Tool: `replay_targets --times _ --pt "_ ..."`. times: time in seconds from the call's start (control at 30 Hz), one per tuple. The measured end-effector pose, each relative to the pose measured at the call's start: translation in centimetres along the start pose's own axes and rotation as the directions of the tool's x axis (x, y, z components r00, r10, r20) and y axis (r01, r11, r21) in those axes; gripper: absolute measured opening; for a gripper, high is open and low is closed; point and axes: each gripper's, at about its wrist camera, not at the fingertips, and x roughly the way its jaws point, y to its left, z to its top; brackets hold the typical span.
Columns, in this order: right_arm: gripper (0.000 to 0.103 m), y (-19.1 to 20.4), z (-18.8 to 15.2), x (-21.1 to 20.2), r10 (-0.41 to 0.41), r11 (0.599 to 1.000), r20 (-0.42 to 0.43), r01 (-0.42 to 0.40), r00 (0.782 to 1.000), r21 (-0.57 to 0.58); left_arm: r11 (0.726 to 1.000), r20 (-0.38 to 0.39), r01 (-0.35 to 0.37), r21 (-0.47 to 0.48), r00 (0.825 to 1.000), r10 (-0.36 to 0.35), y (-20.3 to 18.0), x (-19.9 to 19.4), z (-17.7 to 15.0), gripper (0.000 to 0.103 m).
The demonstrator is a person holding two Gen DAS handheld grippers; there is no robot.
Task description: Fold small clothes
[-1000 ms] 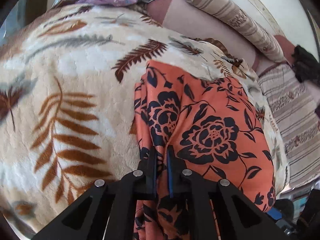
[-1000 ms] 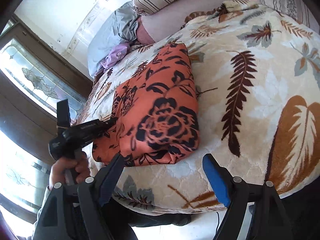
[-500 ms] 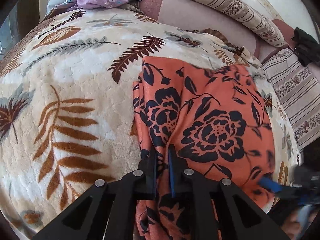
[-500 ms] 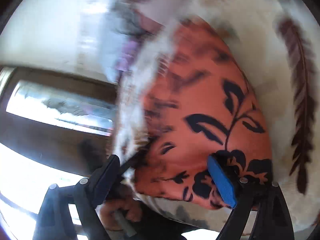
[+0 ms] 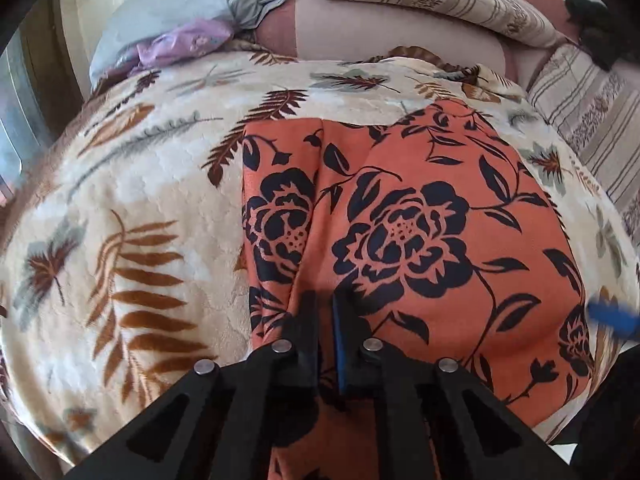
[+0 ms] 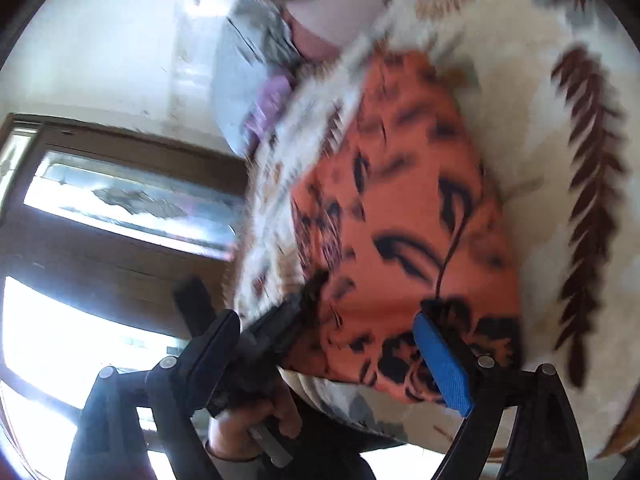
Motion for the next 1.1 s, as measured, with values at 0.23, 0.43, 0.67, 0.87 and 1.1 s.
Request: replay_targets --times 0.23,0.43,0.67,0.87,1.1 --pt "0.09 -6.5 6.0 0.3 -0.078 0.977 0.015 0.074 0.997 0.202 1.0 0.02 0.005 0.007 1.0 -0.005 0.2 0.3 -0.2 0.008" --pt "0.06 -5.8 4.7 6.3 -0.317 0.948 -0.087 0.317 0.944 -0.012 0.998 0.056 -0.031 0.048 0.998 0.028 -0.5 0.5 -0.7 0.007" --pt "0.081 -2.4 4.8 6.0 -0.466 0.882 -0.024 0.462 0.885 -0.087 0.989 0.117 -0.09 0.119 0.99 0.076 -1.3 0.1 -1.5 0.007" --pt "0.081 -2.8 7.7 1.2 -0.276 0.96 0.042 0.274 0.96 0.06 0.993 0.122 -0.068 0.097 0.991 0.056 -0.8 0.0 -1.4 0.007" --pt "0.048 -6.3 9.8 7.2 -0.322 0.943 -0.128 0.33 0.938 0.046 0.994 0.129 -0.061 0.087 0.99 0.049 -0.6 0.0 -1.5 0.007"
